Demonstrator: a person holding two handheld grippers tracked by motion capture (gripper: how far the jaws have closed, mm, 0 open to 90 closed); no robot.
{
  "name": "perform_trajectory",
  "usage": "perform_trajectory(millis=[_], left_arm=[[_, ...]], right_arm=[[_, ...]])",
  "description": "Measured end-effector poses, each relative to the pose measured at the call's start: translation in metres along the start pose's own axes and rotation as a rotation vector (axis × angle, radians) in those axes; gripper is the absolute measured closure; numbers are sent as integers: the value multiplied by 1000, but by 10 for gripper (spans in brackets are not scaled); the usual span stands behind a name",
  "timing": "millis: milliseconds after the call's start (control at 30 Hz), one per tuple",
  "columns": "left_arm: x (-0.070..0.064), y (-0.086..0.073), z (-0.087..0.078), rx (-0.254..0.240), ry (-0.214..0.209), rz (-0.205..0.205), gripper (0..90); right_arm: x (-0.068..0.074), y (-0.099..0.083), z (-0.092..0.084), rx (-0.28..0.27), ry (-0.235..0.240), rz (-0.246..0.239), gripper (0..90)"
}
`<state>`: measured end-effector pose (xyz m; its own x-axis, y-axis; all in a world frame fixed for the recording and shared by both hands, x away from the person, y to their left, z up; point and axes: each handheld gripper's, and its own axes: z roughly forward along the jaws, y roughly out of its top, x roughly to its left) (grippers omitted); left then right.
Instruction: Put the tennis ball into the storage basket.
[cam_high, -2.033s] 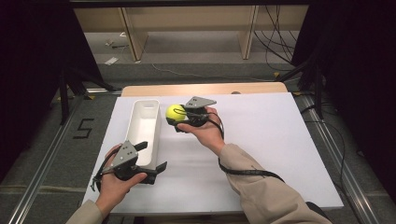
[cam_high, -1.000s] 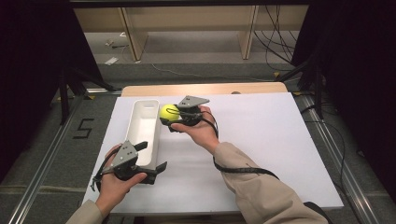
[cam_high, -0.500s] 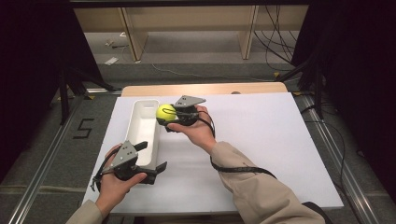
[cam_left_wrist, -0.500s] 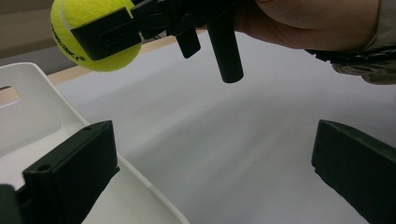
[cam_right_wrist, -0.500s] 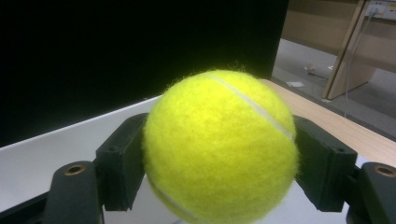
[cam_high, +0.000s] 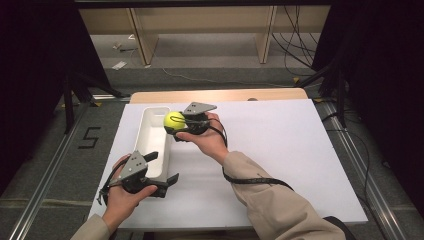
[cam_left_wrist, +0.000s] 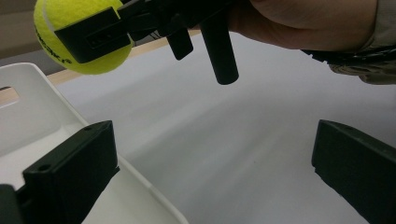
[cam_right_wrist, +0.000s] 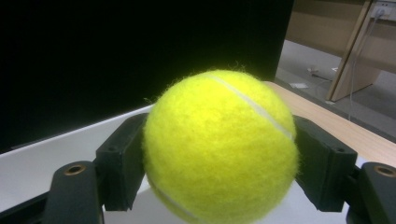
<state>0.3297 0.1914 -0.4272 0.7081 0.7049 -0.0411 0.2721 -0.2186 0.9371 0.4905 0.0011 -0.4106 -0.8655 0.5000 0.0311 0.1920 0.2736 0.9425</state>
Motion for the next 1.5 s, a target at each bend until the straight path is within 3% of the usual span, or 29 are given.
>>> perform_trajectory(millis=[1500], left_arm=[[0,0,0,1,1,3,0]], right_arm=[[10,8,18,14,30,-11,273]])
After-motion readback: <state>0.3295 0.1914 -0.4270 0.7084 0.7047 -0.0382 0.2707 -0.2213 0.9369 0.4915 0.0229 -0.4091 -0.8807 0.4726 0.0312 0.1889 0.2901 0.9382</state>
